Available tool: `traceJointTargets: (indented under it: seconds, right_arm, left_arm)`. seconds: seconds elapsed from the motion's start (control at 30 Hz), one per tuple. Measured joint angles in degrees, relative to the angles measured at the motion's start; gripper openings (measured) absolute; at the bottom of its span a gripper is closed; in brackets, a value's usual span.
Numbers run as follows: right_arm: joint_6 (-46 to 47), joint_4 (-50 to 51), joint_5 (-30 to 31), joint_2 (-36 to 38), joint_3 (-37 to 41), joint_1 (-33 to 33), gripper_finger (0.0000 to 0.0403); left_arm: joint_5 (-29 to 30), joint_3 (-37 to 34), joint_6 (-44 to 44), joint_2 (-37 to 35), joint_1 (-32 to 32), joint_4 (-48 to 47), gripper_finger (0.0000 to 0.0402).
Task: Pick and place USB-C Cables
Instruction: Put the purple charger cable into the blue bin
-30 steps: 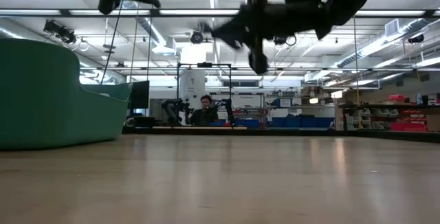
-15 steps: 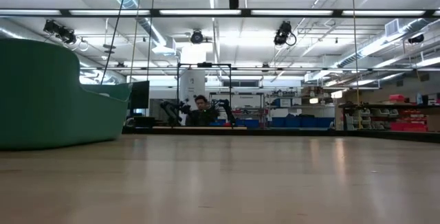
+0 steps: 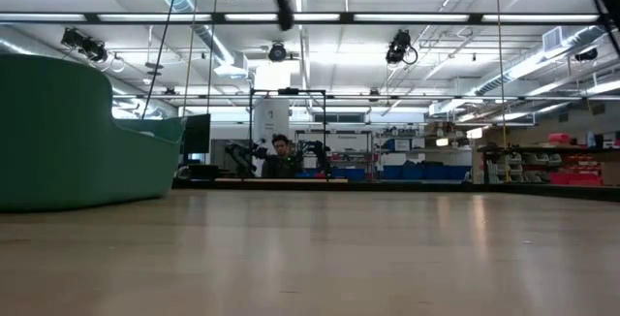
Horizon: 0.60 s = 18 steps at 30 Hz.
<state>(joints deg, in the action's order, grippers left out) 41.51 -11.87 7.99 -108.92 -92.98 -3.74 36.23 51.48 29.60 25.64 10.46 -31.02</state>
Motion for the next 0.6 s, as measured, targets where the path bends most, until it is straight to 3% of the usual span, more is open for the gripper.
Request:
traceJointTargets:
  seconds: [0.33,0.6]
  right_arm:
    - [12.26,0.19,-5.67,-23.0,-20.57,1.62,0.0021]
    - [12.5,0.12,-8.12,-31.89,-28.94,4.45,0.0027]
  left_arm:
    - [0.17,-0.02,0.02,-0.29,0.0,-0.73,0.0172]
    - [-0.01,-0.02,2.43,-0.27,0.03,-0.73,0.0172]
